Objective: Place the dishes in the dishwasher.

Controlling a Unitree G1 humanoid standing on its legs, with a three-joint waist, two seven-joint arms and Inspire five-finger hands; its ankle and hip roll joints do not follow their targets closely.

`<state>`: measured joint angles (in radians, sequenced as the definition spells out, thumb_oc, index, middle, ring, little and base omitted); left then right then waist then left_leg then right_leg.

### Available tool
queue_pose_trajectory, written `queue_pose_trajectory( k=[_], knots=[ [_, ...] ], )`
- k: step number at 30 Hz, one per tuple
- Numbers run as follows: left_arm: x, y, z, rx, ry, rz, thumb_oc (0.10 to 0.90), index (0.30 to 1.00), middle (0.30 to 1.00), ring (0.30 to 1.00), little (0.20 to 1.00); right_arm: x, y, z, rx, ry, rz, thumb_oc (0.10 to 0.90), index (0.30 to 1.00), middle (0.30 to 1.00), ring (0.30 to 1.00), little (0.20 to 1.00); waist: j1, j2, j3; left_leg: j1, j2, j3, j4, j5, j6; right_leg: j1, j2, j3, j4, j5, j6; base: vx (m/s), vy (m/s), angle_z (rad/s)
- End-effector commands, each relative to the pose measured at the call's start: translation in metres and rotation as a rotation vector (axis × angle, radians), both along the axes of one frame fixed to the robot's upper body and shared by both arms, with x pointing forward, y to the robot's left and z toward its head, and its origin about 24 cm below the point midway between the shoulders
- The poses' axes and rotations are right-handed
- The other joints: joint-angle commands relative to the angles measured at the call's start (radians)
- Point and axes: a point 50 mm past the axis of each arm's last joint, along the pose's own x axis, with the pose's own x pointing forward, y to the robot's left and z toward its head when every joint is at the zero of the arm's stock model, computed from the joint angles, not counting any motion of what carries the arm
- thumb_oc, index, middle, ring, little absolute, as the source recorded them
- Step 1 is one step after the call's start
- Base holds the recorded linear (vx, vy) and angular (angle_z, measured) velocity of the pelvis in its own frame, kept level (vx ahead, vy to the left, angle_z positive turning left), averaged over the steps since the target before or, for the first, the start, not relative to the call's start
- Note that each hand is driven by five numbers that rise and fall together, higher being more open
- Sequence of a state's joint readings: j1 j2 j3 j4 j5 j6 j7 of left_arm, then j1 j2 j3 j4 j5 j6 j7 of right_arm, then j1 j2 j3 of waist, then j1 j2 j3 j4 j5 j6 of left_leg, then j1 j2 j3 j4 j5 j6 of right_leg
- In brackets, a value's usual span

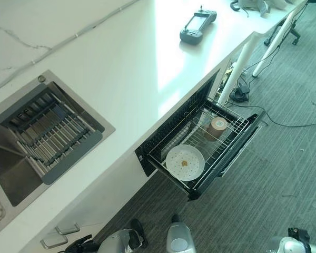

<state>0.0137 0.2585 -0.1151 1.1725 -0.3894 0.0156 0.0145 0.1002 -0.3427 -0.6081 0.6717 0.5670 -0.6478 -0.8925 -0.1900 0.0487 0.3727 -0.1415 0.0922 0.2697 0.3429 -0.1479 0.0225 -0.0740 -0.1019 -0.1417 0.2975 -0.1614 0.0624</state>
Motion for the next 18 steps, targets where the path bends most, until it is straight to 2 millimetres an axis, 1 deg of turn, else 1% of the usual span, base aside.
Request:
queue_pose_trajectory(
  k=[1, 3, 4, 5, 6, 7, 8, 9, 11, 13, 14, 15, 18],
  knots=[
    [-0.014, 0.002, -0.003, -0.005, 0.049, 0.021, 0.8, 0.9, 0.9, 0.9, 0.9, 0.024, -0.022, 0.053, -0.246, -0.074, 0.151, 0.8, 0.9, 0.9, 0.9, 0.9, 0.03, -0.012, 0.014, 0.102, -0.024, -0.047, -0.043, -0.139, 0.039, -0.001, 0.03, -0.023, 0.059, -0.107, -0.045, -0.03, -0.001, 0.11],
    [-0.014, 0.0, -0.004, -0.011, 0.048, 0.023, 0.8, 0.9, 0.9, 0.9, 0.9, 0.034, -0.018, 0.043, -0.226, 0.041, 0.235, 0.8, 0.9, 0.9, 0.9, 0.9, 0.034, -0.004, 0.016, 0.097, -0.025, -0.05, -0.043, -0.136, 0.033, 0.001, 0.028, -0.03, 0.052, -0.109, -0.049, -0.05, 0.003, 0.13],
    [-0.014, -0.001, -0.004, -0.012, 0.047, 0.024, 0.8, 0.9, 0.9, 0.9, 0.9, 0.035, -0.018, 0.042, -0.224, 0.049, 0.241, 0.8, 0.9, 0.9, 0.9, 0.9, 0.033, -0.003, 0.017, 0.097, -0.025, -0.05, -0.043, -0.136, 0.033, 0.001, 0.028, -0.031, 0.052, -0.109, -0.049, -0.06, 0.01, 0.24],
    [-0.014, -0.002, -0.004, -0.018, 0.044, 0.021, 0.8, 0.9, 0.9, 0.9, 0.9, 0.043, -0.011, 0.03, -0.194, 0.15, 0.315, 0.8, 0.9, 0.9, 0.9, 0.9, 0.04, 0.003, 0.021, 0.094, -0.026, -0.052, -0.043, -0.134, 0.03, 0.001, 0.025, -0.04, 0.055, -0.113, -0.053, -0.04, 0.008, 0.24],
    [-0.014, -0.003, -0.004, -0.019, 0.043, 0.022, 0.8, 0.9, 0.9, 0.9, 0.9, 0.046, -0.01, 0.026, -0.181, 0.168, 0.333, 0.8, 0.9, 0.9, 0.9, 0.9, 0.041, 0.004, 0.022, 0.093, -0.027, -0.052, -0.043, -0.134, 0.029, 0.001, 0.024, -0.042, 0.055, -0.115, -0.055, -0.05, 0.011, 0.1],
    [-0.013, -0.004, -0.004, -0.021, 0.04, 0.017, 0.8, 0.9, 0.9, 0.9, 0.9, 0.049, -0.006, 0.019, -0.152, 0.199, 0.375, 0.8, 0.9, 0.9, 0.9, 0.9, 0.046, 0.007, 0.025, 0.092, -0.028, -0.055, -0.043, -0.132, 0.028, 0.001, 0.023, -0.047, 0.058, -0.117, -0.057, -0.04, 0.006, 0.15],
    [-0.012, -0.007, -0.004, -0.026, 0.032, 0.014, 0.8, 0.9, 0.9, 0.9, 0.9, 0.061, 0.005, 0.01, -0.142, 0.277, 0.454, 0.8, 0.9, 0.9, 0.9, 0.9, 0.053, 0.012, 0.032, 0.09, -0.031, -0.059, -0.043, -0.131, 0.029, 0.001, 0.02, -0.055, 0.066, -0.123, -0.061, -0.05, 0.01, 0.16],
    [-0.011, -0.008, -0.004, -0.029, 0.023, 0.014, 0.8, 0.9, 0.9, 0.9, 0.9, 0.072, 0.014, 0.007, -0.156, 0.341, 0.52, 0.8, 0.9, 0.9, 0.9, 0.9, 0.061, 0.017, 0.039, 0.086, -0.035, -0.064, -0.043, -0.13, 0.03, -0.002, 0.018, -0.061, 0.074, -0.129, -0.066, -0.05, 0.01, 0.26],
    [-0.009, -0.009, -0.004, -0.031, 0.013, 0.017, 0.8, 0.9, 0.9, 0.9, 0.9, 0.08, 0.021, 0.002, -0.154, 0.387, 0.571, 0.8, 0.9, 0.9, 0.9, 0.9, 0.069, 0.021, 0.047, 0.081, -0.038, -0.066, -0.043, -0.128, 0.031, -0.011, 0.015, -0.067, 0.091, -0.137, -0.068, -0.05, 0.01, 0.28],
    [-0.004, -0.01, -0.002, -0.034, -0.003, 0.017, 0.8, 0.9, 0.9, 0.9, 0.9, 0.091, 0.03, -0.004, -0.146, 0.455, 0.65, 0.8, 0.9, 0.9, 0.9, 0.9, 0.083, 0.024, 0.064, 0.072, -0.046, -0.074, -0.043, -0.122, 0.035, -0.031, 0.008, -0.074, 0.134, -0.151, -0.075, -0.07, -0.002, 0.18],
    [-0.001, -0.009, -0.001, -0.033, -0.015, 0.019, 0.8, 0.9, 0.9, 0.9, 0.9, 0.1, 0.036, -0.005, -0.17, 0.491, 0.694, 0.8, 0.9, 0.9, 0.9, 0.9, 0.093, 0.025, 0.077, 0.065, -0.054, -0.081, -0.043, -0.116, 0.039, -0.049, 0.001, -0.078, 0.171, -0.161, -0.08, -0.12, -0.022, 0.18],
    [0.004, -0.008, 0.0, -0.032, -0.032, 0.027, 0.8, 0.9, 0.9, 0.9, 0.9, 0.114, 0.045, -0.003, -0.214, 0.529, 0.755, 0.8, 0.9, 0.9, 0.9, 0.9, 0.109, 0.024, 0.098, 0.052, -0.066, -0.089, -0.043, -0.103, 0.045, -0.083, -0.012, -0.08, 0.234, -0.177, -0.088, -0.11, -0.027, 0.21],
    [0.006, -0.006, 0.002, -0.029, -0.042, 0.035, 0.8, 0.9, 0.9, 0.9, 0.9, 0.128, 0.052, 0.004, -0.273, 0.556, 0.813, 0.8, 0.9, 0.9, 0.9, 0.9, 0.127, 0.02, 0.12, 0.035, -0.081, -0.1, -0.043, -0.088, 0.051, -0.121, -0.026, -0.078, 0.302, -0.197, -0.098, -0.06, -0.031, 0.23]
  ],
)
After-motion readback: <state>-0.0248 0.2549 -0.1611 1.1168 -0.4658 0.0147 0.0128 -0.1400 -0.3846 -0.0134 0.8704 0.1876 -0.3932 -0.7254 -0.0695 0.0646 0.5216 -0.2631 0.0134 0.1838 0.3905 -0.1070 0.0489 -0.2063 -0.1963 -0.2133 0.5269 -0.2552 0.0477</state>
